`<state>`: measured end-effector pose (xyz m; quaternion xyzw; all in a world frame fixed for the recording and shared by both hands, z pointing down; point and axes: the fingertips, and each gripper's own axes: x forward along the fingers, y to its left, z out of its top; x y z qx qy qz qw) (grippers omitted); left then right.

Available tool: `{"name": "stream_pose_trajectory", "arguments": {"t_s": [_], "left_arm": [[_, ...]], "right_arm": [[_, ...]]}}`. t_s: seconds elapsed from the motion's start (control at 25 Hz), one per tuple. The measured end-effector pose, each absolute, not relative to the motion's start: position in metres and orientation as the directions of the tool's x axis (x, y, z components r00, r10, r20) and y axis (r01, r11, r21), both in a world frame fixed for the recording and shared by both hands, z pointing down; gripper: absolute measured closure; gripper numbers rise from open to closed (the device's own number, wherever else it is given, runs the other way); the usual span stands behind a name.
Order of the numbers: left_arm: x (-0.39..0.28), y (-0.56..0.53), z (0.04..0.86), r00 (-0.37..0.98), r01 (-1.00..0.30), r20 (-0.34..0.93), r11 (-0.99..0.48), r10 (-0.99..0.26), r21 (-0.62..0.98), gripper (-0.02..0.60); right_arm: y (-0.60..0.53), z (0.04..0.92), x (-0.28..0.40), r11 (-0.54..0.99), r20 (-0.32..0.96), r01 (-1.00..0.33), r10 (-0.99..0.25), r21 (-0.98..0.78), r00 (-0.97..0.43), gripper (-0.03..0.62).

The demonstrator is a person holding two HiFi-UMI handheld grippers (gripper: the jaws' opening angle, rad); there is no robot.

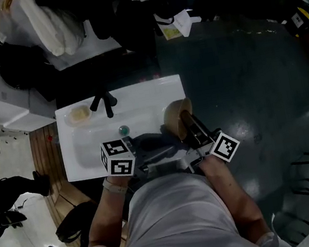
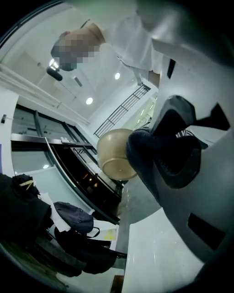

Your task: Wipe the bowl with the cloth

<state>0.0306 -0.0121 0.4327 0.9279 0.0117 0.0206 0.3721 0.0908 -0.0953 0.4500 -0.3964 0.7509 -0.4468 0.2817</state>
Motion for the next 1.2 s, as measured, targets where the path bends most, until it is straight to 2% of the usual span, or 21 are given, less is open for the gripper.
{"name": "stream_pose_trajectory", "arguments": {"t_s": [0.32,0.72,0.92,1.2], "left_arm": [[0.031,-0.016,0.454,0.995,-0.076,0.100,-0.689,-0.004,0.721,0.509],[0.011,-0.041,0.460,0.990,-0.122,0.050,-0.609,-0.133,0.784,0.510],[-0.010,-0.062,0.450,0.979,-0.115,-0.013,-0.599,-0.205,0.792,0.511],[-0.031,-0.083,0.414,0.943,-0.002,-0.196,-0.593,-0.269,0.805,0.511]], "right_arm": [[-0.087,0.427,0.062,0.396,-0.159,-0.257,-0.761,-0.882,-0.628,0.563],[-0.074,0.424,0.039,0.446,-0.175,-0.202,-0.669,-0.872,-0.722,0.564],[-0.071,0.430,0.032,0.427,-0.171,-0.166,-0.646,-0.889,-0.744,0.563],[-0.069,0.441,0.033,0.401,-0.129,-0.186,-0.640,-0.897,-0.757,0.564]]}}
